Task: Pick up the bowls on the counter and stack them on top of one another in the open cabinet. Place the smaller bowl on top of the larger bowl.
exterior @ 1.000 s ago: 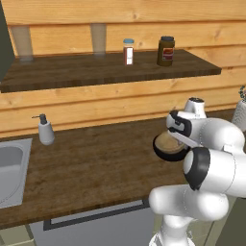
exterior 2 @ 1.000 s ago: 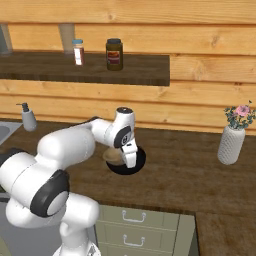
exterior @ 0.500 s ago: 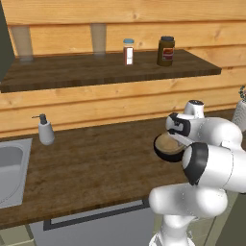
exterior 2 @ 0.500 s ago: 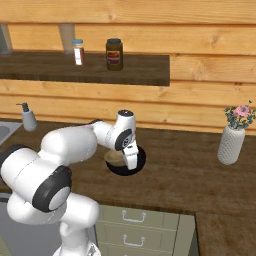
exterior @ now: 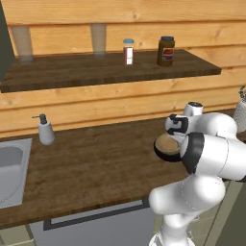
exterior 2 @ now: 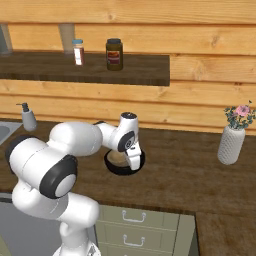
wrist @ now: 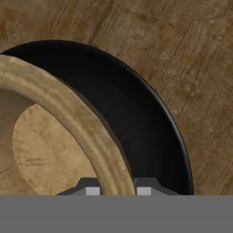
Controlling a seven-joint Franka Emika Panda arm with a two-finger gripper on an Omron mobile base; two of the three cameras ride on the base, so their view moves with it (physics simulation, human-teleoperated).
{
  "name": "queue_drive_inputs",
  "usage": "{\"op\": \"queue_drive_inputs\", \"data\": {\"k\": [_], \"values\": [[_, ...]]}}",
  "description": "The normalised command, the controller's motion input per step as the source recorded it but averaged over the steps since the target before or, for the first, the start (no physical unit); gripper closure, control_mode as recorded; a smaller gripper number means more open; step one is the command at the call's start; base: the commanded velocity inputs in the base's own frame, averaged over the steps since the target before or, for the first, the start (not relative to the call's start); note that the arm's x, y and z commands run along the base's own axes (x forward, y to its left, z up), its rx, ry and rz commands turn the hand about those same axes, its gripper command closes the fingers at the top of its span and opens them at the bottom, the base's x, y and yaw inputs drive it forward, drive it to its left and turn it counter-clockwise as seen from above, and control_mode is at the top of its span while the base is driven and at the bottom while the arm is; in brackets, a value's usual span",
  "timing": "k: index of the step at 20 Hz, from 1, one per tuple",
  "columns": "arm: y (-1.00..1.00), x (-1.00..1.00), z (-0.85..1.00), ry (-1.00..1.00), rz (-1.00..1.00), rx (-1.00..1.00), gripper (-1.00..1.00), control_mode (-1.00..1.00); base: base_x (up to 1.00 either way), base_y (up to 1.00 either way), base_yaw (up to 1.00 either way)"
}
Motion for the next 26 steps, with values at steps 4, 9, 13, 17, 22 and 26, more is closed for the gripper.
{"op": "queue_drive_inputs", "data": {"k": [4,9,13,17,22,26], "values": [[0.00,0.00,0.00,0.00,0.00,0.00,1.00,-1.00,0.00,0.00,0.00],[0.00,0.00,0.00,-0.01,0.00,0.00,1.00,-1.00,0.00,0.00,0.00],[0.00,0.00,0.00,0.00,0.00,0.00,1.00,-1.00,0.00,0.00,0.00],[0.00,0.00,0.00,0.00,0.00,0.00,-1.00,-1.00,0.00,0.00,0.00],[0.00,0.00,0.07,0.00,0.00,0.00,-1.00,-1.00,0.00,0.00,0.00],[0.00,0.00,0.07,0.00,0.00,0.00,-1.00,-1.00,0.00,0.00,0.00]]}}
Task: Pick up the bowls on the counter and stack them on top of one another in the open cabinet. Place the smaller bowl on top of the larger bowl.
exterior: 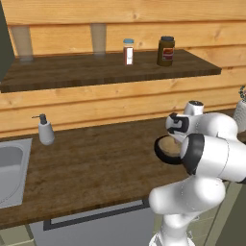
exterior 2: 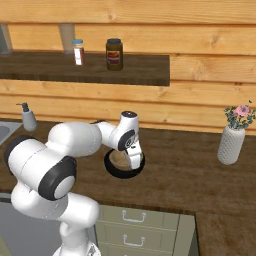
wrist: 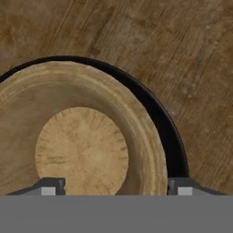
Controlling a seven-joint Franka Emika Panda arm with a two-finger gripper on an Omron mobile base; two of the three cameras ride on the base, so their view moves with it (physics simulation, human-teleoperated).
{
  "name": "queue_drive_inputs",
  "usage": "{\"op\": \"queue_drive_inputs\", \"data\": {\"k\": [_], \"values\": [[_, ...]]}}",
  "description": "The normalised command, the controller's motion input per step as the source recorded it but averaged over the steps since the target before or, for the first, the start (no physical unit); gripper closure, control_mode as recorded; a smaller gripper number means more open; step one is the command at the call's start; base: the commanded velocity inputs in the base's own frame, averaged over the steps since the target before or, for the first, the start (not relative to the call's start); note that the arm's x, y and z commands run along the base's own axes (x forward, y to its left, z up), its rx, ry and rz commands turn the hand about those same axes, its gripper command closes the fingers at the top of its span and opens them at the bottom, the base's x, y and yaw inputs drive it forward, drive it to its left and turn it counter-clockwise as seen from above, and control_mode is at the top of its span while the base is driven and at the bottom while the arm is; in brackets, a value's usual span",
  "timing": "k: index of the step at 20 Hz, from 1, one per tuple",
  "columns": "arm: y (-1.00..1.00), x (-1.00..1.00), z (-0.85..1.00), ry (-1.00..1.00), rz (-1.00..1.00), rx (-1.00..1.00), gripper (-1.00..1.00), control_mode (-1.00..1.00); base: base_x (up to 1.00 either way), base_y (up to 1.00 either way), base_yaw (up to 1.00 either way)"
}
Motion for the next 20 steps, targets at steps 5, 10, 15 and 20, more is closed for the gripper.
{"op": "queue_drive_inputs", "data": {"k": [5,10,15,20], "values": [[0.00,0.00,0.24,-0.02,0.00,-0.01,-1.00,-1.00,0.00,0.00,0.00],[0.00,-0.18,0.41,-0.07,0.00,0.00,-1.00,-1.00,0.00,0.00,0.00],[0.00,-0.51,0.05,-0.01,0.14,0.00,-1.00,-1.00,0.00,0.00,0.00],[0.13,-0.33,0.08,0.00,0.33,-0.09,-1.00,-1.00,0.00,0.00,0.00]]}}
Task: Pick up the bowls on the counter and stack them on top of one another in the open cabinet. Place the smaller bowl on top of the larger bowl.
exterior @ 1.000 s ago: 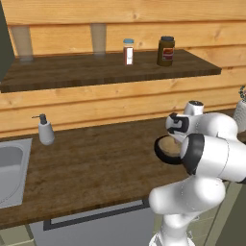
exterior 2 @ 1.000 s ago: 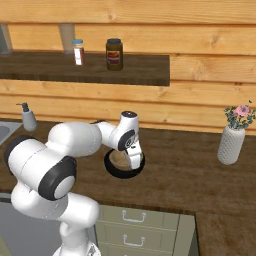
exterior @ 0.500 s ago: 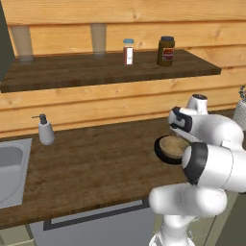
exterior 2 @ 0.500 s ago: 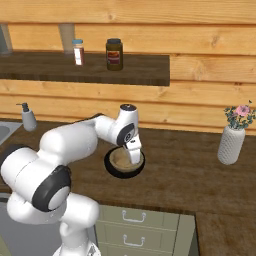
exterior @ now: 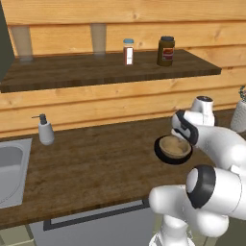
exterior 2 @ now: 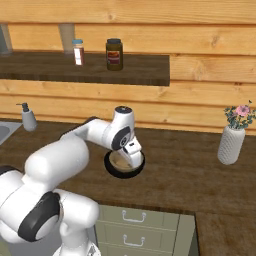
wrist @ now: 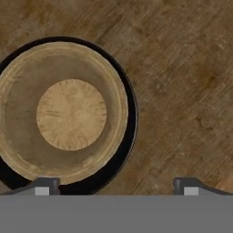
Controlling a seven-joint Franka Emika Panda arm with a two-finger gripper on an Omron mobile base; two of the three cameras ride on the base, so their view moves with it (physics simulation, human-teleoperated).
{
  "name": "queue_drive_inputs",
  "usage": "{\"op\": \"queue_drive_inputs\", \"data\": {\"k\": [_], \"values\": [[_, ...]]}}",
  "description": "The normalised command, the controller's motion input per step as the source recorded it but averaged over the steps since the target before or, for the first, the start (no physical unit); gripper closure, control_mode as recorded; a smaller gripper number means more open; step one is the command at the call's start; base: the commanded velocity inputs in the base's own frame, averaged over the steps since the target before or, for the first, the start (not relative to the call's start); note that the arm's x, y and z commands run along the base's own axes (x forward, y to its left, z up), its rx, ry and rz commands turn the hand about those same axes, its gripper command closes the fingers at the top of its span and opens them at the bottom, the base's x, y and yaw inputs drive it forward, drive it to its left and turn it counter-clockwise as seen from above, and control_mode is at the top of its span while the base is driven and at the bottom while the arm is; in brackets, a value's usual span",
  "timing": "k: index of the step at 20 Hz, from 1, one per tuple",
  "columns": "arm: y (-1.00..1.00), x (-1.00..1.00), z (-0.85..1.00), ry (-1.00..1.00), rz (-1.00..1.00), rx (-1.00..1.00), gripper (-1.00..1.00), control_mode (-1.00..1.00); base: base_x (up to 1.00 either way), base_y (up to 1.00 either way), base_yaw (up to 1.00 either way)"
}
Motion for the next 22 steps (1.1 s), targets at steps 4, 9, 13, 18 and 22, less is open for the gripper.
{"op": "queue_drive_inputs", "data": {"k": [4,9,13,18,22], "values": [[0.40,-0.02,0.13,0.00,0.34,-0.14,-1.00,-1.00,0.00,0.00,0.00],[-0.02,-0.04,-0.02,0.00,0.04,-0.04,-1.00,-1.00,0.00,0.00,0.00],[0.54,-0.13,-0.14,0.01,0.11,-0.03,-1.00,-1.00,0.00,0.00,0.00],[-0.10,0.01,-0.18,0.08,-0.03,-0.02,-1.00,-1.00,0.00,0.00,0.00],[-0.74,0.00,-0.11,0.07,-0.24,0.03,-1.00,-1.00,0.00,0.00,0.00]]}}
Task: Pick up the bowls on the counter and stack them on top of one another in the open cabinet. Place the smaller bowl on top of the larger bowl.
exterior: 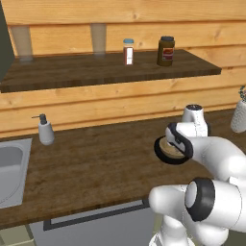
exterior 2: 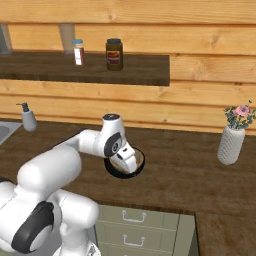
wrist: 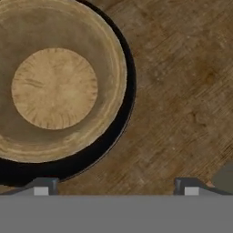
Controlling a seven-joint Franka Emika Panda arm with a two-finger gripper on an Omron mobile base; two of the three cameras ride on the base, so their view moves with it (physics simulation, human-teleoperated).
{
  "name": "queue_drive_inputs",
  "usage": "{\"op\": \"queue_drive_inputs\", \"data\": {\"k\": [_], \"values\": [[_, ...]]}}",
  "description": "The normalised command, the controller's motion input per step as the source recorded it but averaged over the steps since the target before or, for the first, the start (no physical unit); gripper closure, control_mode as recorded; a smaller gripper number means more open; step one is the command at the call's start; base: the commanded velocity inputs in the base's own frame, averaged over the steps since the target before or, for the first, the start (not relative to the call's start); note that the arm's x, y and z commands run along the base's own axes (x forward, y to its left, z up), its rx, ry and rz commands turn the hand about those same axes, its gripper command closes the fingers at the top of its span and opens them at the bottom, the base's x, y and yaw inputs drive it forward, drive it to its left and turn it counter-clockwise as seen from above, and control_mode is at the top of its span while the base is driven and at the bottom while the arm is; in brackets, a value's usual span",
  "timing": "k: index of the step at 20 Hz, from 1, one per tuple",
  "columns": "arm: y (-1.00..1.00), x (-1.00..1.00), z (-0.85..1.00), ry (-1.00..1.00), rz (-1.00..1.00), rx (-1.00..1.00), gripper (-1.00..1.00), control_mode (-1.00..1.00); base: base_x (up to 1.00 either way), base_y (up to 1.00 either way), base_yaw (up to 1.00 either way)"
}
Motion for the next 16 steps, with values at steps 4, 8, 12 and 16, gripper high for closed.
{"op": "queue_drive_inputs", "data": {"k": [4,8,12,16], "values": [[-0.93,0.17,0.00,0.04,-0.31,0.13,-1.00,-1.00,0.00,0.00,0.00],[-0.42,0.09,0.00,0.00,-0.19,0.12,-1.00,-1.00,0.00,0.00,0.00],[0.01,0.30,-0.02,0.00,0.00,0.02,-1.00,-1.00,0.00,0.00,0.00],[0.01,0.48,-0.16,0.00,0.01,0.00,-1.00,-1.00,0.00,0.00,0.00]]}}
